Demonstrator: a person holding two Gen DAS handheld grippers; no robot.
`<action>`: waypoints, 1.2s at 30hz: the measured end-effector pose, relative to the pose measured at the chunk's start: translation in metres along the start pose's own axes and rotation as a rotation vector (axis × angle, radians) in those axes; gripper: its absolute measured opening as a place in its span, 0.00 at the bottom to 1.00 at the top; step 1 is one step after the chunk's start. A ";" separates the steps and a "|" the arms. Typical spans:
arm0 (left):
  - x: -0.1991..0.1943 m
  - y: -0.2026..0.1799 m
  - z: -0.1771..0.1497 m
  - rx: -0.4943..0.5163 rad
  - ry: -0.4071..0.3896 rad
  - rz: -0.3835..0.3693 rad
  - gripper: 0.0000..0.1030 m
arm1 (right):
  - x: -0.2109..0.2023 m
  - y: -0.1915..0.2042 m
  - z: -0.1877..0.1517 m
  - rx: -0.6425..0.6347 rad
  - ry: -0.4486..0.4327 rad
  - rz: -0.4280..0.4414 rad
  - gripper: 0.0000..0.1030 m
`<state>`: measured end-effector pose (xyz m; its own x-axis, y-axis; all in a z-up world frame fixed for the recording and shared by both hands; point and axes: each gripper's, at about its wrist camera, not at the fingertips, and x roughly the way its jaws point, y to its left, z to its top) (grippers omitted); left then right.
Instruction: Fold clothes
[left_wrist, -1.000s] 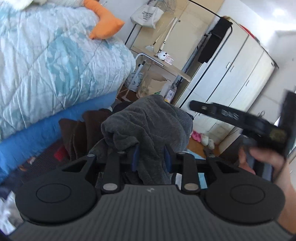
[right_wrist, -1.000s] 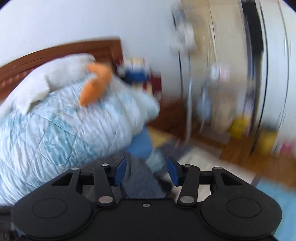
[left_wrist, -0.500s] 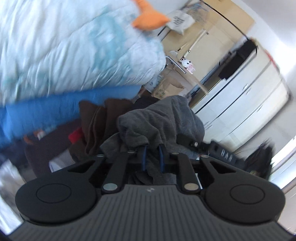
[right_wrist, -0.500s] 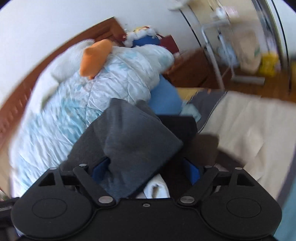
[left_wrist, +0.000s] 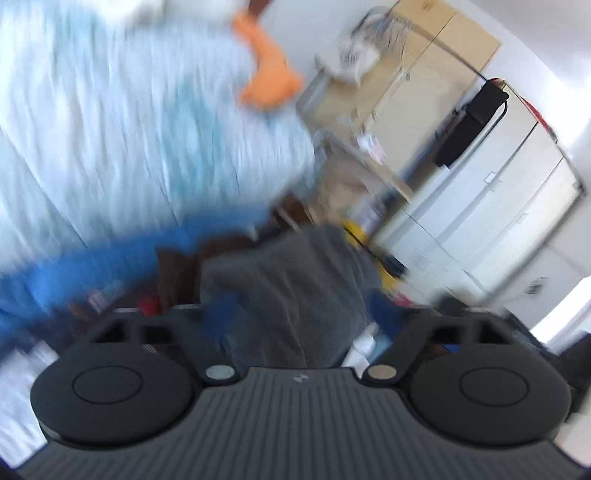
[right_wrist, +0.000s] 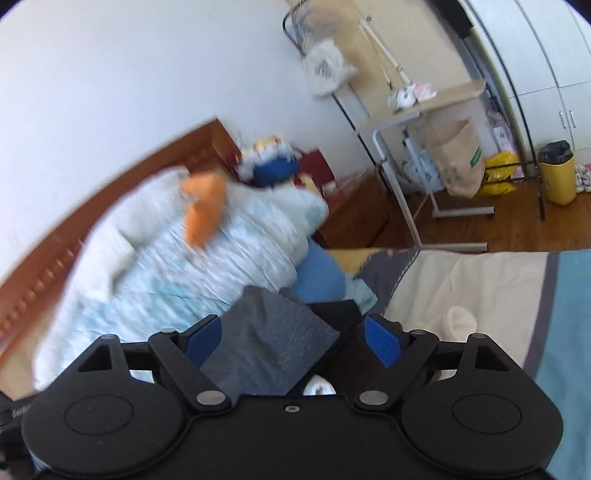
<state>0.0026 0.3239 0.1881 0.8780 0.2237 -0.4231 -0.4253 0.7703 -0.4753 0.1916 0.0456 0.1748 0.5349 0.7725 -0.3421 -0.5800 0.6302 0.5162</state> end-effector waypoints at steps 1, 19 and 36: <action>-0.006 -0.006 -0.003 0.026 0.011 0.012 0.87 | -0.018 0.003 -0.004 -0.030 -0.024 -0.032 0.86; -0.143 -0.087 -0.151 0.168 0.179 0.062 0.89 | -0.187 0.031 -0.125 -0.116 -0.034 -0.246 0.85; -0.158 -0.138 -0.235 0.420 0.219 0.291 0.99 | -0.256 0.024 -0.175 -0.230 0.155 -0.504 0.88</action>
<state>-0.1291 0.0417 0.1397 0.6521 0.3680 -0.6628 -0.4800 0.8771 0.0148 -0.0669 -0.1239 0.1375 0.6940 0.3635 -0.6215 -0.4046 0.9109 0.0810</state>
